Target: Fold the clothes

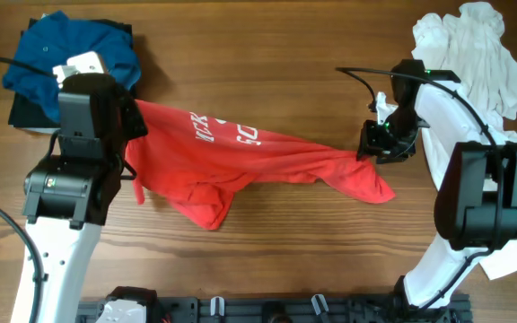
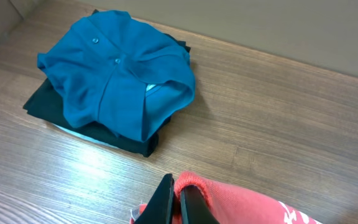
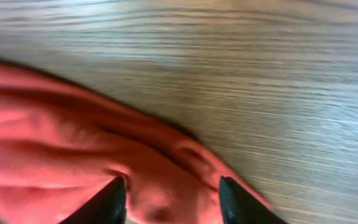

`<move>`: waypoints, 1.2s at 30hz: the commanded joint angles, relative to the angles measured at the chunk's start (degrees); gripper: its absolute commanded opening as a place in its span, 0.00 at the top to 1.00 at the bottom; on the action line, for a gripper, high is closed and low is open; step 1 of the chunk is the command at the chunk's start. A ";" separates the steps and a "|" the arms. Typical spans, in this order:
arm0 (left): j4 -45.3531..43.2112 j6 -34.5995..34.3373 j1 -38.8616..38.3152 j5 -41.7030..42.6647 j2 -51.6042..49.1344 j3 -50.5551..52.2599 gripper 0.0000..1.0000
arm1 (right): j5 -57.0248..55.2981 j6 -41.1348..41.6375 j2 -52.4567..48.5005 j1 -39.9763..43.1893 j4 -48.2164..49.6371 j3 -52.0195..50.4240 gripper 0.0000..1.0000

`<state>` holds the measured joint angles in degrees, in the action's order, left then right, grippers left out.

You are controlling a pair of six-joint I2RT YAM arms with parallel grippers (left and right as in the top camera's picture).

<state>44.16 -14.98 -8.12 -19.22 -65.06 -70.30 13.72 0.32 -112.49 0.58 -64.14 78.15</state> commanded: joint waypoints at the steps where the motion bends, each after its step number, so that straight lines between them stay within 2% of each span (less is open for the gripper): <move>1: -1.29 -0.94 0.42 -0.11 0.00 -0.63 0.96 | 5.60 -3.39 6.60 -3.61 0.39 0.94 0.47; 7: -2.23 -0.94 0.42 -0.09 0.00 -0.63 0.96 | 5.42 -2.27 16.83 -13.44 1.09 0.92 0.40; 10: -2.36 -0.94 0.42 -0.11 0.00 -0.63 0.96 | 0.68 0.55 16.81 -18.99 2.19 0.22 0.39; 17: -2.78 -0.92 0.42 -0.13 0.00 -0.63 0.96 | -8.37 10.69 16.81 -28.87 5.16 -10.27 0.42; 22: -2.82 -0.94 0.42 -0.13 0.00 -0.63 0.96 | -16.37 16.41 16.81 -29.51 11.28 -14.78 0.43; 36: -3.17 -0.92 0.42 -0.15 0.00 -0.63 0.96 | -19.12 18.08 16.70 -29.51 23.89 -23.91 0.54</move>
<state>41.50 -15.00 -8.12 -19.03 -65.10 -70.30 -2.07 16.08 -95.46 -28.84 -41.85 55.92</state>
